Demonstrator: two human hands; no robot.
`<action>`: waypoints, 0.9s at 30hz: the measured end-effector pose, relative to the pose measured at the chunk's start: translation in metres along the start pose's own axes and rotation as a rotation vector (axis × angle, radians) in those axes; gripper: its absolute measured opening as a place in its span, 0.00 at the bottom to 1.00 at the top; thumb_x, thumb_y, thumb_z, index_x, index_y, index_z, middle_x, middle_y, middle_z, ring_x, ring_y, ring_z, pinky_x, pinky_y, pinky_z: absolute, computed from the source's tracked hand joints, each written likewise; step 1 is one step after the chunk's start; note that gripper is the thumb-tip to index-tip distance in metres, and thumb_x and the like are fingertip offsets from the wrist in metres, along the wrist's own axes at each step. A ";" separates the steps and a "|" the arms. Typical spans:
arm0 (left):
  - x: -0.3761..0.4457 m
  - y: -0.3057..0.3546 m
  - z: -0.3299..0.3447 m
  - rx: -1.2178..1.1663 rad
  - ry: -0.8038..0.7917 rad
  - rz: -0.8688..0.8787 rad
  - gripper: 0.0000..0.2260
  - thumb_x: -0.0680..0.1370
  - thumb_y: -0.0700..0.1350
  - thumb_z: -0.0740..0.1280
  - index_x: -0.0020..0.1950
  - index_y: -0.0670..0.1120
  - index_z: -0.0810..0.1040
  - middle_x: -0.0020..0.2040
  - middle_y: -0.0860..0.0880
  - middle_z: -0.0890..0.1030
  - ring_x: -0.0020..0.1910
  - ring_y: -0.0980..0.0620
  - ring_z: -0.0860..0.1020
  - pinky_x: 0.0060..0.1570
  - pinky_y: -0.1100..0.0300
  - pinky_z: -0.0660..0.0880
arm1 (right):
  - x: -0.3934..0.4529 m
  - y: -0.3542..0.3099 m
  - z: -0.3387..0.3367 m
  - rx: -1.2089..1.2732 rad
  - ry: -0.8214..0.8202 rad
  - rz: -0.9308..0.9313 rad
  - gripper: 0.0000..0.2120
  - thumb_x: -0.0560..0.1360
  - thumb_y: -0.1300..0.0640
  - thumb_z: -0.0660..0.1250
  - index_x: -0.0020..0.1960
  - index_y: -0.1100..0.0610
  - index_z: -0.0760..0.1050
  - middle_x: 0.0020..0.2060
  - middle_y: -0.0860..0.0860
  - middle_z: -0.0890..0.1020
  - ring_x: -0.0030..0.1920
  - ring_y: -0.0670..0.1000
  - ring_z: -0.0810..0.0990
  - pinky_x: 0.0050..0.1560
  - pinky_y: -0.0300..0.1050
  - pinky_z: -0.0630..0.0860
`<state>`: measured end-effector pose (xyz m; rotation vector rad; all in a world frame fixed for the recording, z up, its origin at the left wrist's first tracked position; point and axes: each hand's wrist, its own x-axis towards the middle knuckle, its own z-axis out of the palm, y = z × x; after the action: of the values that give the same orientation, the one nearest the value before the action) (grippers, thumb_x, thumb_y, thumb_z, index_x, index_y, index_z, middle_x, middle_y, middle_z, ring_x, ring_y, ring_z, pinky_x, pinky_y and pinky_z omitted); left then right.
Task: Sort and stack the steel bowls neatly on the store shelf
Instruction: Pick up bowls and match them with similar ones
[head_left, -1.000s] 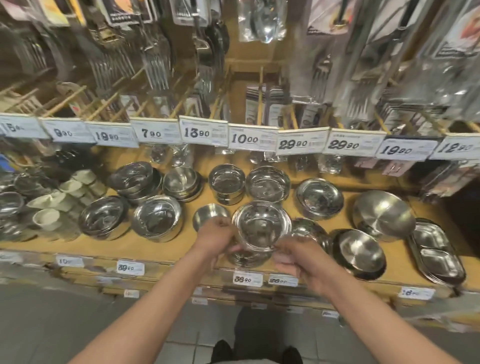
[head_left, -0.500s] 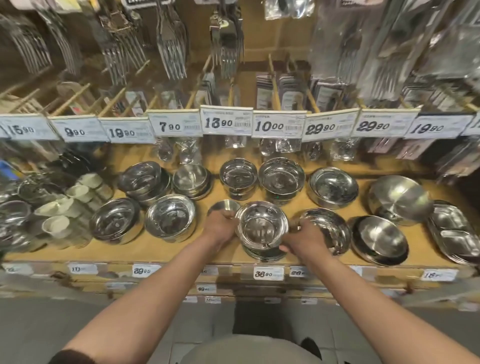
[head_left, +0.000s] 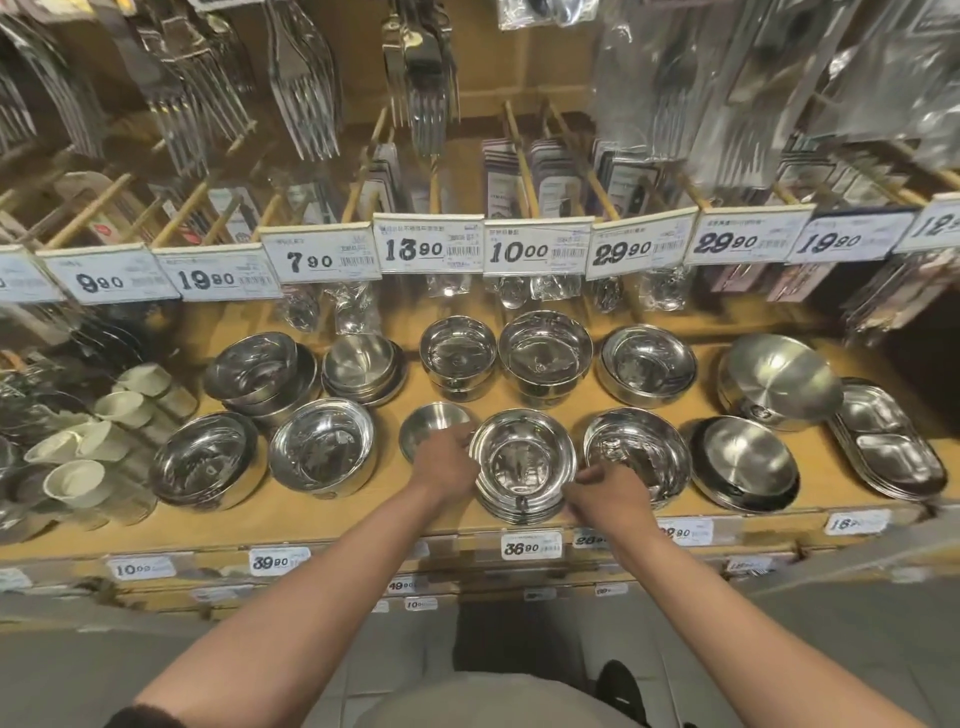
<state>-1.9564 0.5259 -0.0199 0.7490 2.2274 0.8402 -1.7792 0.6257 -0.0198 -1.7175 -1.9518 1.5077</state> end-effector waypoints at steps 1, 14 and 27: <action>-0.001 0.001 0.001 0.003 0.013 0.004 0.22 0.75 0.34 0.69 0.68 0.48 0.79 0.59 0.49 0.85 0.59 0.48 0.82 0.63 0.52 0.77 | 0.001 0.001 0.000 0.000 -0.004 -0.001 0.04 0.74 0.61 0.73 0.45 0.59 0.79 0.32 0.53 0.85 0.31 0.48 0.81 0.44 0.49 0.80; -0.016 0.035 -0.007 -0.135 0.174 0.005 0.06 0.76 0.44 0.68 0.52 0.49 0.82 0.49 0.49 0.84 0.48 0.47 0.80 0.55 0.49 0.77 | 0.003 0.022 -0.082 0.266 0.047 0.000 0.05 0.79 0.60 0.68 0.49 0.62 0.79 0.40 0.59 0.83 0.37 0.53 0.82 0.46 0.53 0.83; -0.036 0.127 0.094 -0.278 0.054 0.008 0.05 0.81 0.46 0.66 0.52 0.53 0.81 0.43 0.55 0.83 0.37 0.56 0.79 0.35 0.65 0.73 | 0.077 0.095 -0.220 0.105 0.237 0.128 0.28 0.78 0.50 0.71 0.73 0.62 0.70 0.60 0.60 0.82 0.62 0.61 0.79 0.62 0.54 0.75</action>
<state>-1.8304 0.6158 0.0283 0.6085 2.0960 1.1566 -1.5966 0.7990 -0.0175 -1.9077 -1.6470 1.3450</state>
